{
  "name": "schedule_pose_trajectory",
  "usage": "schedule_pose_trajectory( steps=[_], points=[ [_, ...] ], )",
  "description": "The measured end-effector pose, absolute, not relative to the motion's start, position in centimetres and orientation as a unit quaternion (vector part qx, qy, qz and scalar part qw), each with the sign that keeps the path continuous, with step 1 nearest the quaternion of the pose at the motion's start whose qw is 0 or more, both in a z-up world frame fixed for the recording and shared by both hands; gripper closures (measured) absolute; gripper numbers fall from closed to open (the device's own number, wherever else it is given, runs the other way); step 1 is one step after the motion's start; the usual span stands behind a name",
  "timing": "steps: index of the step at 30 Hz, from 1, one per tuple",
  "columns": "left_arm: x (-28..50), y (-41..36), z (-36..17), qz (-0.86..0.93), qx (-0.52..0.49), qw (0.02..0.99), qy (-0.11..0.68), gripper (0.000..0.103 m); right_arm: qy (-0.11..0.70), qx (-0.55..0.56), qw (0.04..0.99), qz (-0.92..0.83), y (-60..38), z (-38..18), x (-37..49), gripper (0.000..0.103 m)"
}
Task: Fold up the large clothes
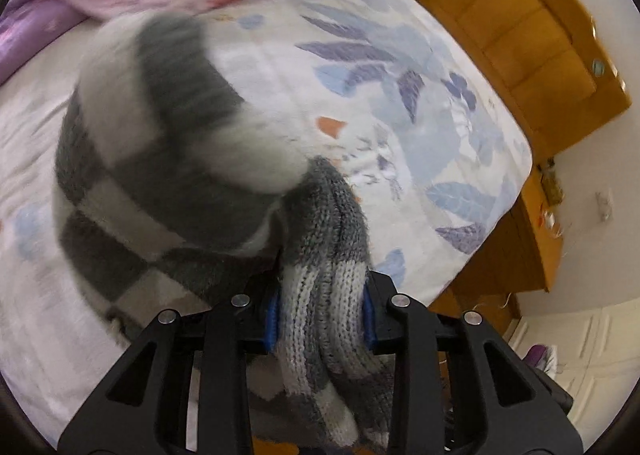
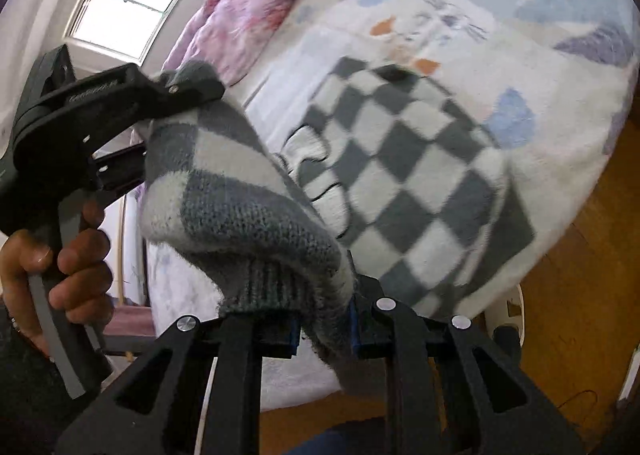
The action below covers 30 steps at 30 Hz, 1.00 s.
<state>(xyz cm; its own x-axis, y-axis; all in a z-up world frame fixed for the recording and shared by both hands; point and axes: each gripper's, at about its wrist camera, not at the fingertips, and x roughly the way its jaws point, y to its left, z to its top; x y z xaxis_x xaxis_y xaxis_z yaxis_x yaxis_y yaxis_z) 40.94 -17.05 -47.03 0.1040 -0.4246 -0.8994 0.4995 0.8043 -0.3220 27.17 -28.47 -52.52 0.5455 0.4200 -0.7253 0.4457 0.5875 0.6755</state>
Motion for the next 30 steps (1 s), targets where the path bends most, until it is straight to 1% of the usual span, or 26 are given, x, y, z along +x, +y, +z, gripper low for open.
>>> schedule_pose_trajectory(
  steps=[4,7,9,11,13,16,18,19,20,22,23,24,28,30],
  points=[
    [41.3,-23.6,-49.8,-0.308,0.057,0.728,0.610,0.072,0.496,0.510,0.702,-0.029,-33.5,-55.7,26.5,0.087],
    [41.6,-26.8,-51.8,-0.298,0.068,0.712,0.632,0.065,0.527,0.551,0.647,-0.032,-35.8,-59.2,26.8,0.087],
    [41.8,-26.4,-52.0,-0.305,0.027,0.702,0.643,0.058,0.551,0.554,0.623,-0.028,-36.3,-60.9,27.4,0.087],
    [42.1,-25.1,-51.4,-0.296,-0.006,0.706,0.643,0.041,0.566,0.559,0.605,-0.027,-36.9,-62.0,27.8,0.087],
    [42.4,-23.1,-50.6,-0.278,-0.021,0.721,0.634,0.034,0.573,0.567,0.591,-0.022,-37.3,-62.5,28.0,0.087],
    [43.2,-19.2,-50.4,-0.199,-0.008,0.751,0.629,0.034,0.587,0.563,0.582,-0.002,-37.5,-62.8,28.2,0.085],
    [43.9,-15.8,-50.4,-0.150,-0.020,0.769,0.621,0.034,0.594,0.566,0.572,0.005,-37.8,-62.6,28.0,0.083],
    [44.2,-14.6,-50.4,-0.132,-0.014,0.775,0.618,0.034,0.600,0.562,0.569,0.004,-37.9,-62.3,28.0,0.080],
    [44.6,-13.4,-50.5,-0.098,0.003,0.782,0.616,0.034,0.613,0.550,0.568,0.000,-37.9,-61.9,28.0,0.073],
    [45.4,-11.6,-51.2,-0.080,-0.011,0.776,0.625,0.033,0.635,0.517,0.574,0.000,-38.3,-60.9,28.3,0.063],
    [46.0,-10.8,-52.3,-0.088,-0.041,0.757,0.646,0.033,0.638,0.505,0.581,0.002,-38.6,-60.1,28.2,0.063],
    [46.3,-10.8,-52.8,-0.092,-0.046,0.752,0.651,0.033,0.639,0.497,0.588,0.006,-38.8,-59.3,28.2,0.063],
    [47.7,-13.6,-54.9,-0.096,0.015,0.740,0.665,0.033,0.648,0.437,0.623,-0.027,-40.1,-55.7,27.6,0.063],
    [48.4,-14.7,-56.1,-0.089,0.037,0.731,0.676,0.033,0.639,0.418,0.644,-0.042,-40.4,-54.0,27.6,0.063]
  ],
)
